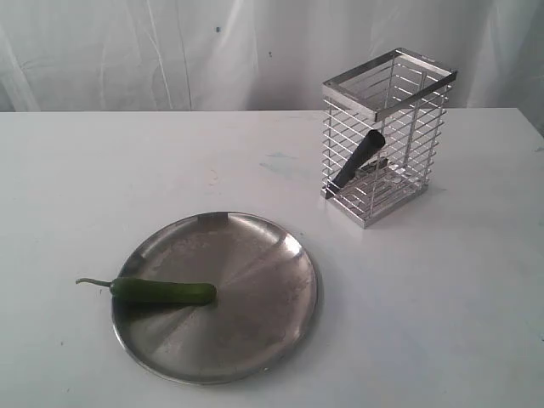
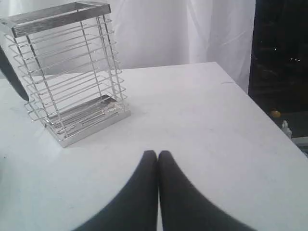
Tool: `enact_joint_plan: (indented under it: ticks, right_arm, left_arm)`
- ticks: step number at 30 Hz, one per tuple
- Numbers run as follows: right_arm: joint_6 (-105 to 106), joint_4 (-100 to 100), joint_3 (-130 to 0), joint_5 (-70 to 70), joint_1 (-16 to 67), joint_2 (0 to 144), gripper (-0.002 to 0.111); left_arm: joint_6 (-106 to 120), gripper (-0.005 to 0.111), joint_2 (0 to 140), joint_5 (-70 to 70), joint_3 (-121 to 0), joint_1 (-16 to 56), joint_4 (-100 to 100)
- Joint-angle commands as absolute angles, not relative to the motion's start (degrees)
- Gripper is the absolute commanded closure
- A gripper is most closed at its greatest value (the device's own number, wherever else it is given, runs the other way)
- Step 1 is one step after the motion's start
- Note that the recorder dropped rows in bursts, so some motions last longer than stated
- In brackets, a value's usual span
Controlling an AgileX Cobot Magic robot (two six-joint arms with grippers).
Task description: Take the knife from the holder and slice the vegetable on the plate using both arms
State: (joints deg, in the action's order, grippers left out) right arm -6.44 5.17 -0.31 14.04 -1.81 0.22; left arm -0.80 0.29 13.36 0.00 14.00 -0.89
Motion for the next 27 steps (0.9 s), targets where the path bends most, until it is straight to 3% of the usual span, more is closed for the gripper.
enact_joint_plan:
  ticks: [1, 6, 11, 15, 18, 21, 27]
  right_arm:
    - [-7.2, 3.0, 0.0, 10.5, -1.7, 0.0, 0.108]
    - [-9.4, 0.0, 0.0, -4.9, -1.7, 0.0, 0.108]
    - [-24.8, -1.2, 0.0, -42.1, -1.7, 0.0, 0.108]
    - [-22.1, -9.7, -4.9, -59.7, -1.7, 0.0, 0.108]
    - [-19.8, -9.7, -12.8, -58.1, -1.7, 0.0, 0.108]
    - [-10.4, -5.1, -21.3, -47.4, -1.7, 0.7, 0.108]
    - [11.4, -1.5, -28.9, -10.6, -1.7, 9.9, 0.108]
  left_arm:
    - [-1.2, 0.107, 0.0, 13.3, 0.0, 13.8, -0.7]
    - [-1.2, 0.107, 0.0, 13.3, 0.0, 13.8, -0.7]
    - [-1.2, 0.107, 0.0, 13.3, 0.0, 13.8, -0.7]
    - [-1.2, 0.107, 0.0, 13.3, 0.0, 13.8, -0.7]
    - [-1.2, 0.107, 0.0, 13.3, 0.0, 13.8, -0.7]
    - [-1.2, 0.107, 0.0, 13.3, 0.0, 13.8, -0.7]
    - [-1.2, 0.107, 0.0, 13.3, 0.0, 13.8, -0.7]
